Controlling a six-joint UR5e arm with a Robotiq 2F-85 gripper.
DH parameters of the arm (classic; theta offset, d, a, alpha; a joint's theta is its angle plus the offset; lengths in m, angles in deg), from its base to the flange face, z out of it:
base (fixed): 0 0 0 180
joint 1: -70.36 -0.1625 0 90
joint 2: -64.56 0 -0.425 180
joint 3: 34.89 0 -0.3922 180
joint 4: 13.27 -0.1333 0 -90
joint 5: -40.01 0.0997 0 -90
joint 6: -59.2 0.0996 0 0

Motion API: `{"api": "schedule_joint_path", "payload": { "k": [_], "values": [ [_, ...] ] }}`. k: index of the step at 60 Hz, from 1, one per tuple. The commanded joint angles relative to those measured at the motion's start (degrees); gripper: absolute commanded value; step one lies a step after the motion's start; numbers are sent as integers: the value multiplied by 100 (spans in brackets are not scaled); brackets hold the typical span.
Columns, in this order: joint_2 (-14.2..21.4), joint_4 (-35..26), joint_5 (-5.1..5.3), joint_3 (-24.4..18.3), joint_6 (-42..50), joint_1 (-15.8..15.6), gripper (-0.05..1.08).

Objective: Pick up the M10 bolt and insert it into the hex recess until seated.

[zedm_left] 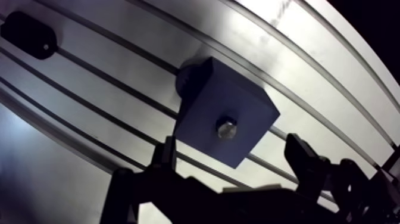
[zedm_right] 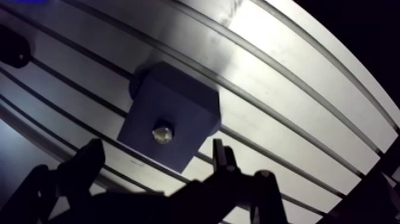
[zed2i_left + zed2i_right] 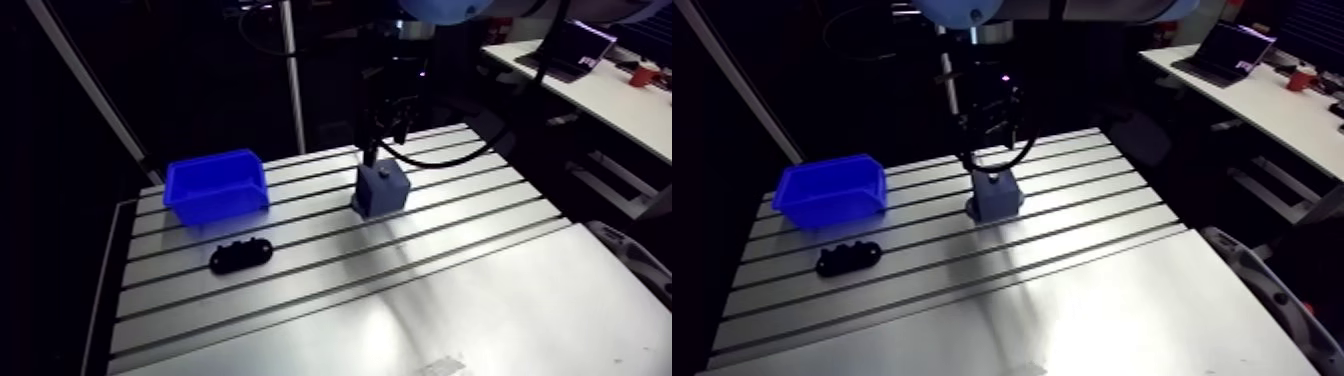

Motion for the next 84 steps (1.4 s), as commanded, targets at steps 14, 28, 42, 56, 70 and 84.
{"api": "schedule_joint_path", "payload": {
  "k": [14, 28, 42, 56, 70, 84],
  "values": [
    [177, -322, -232, -180, 2038, -28, 1],
    [198, -876, -396, -411, 2864, -80, 2],
    [164, -905, -240, -441, 3102, -255, 68],
    [136, -852, -104, -423, 3104, -260, 99],
    [136, -819, -139, -363, 3078, -234, 105],
    [136, -790, -166, -353, 3016, -207, 107]
  ]
}}
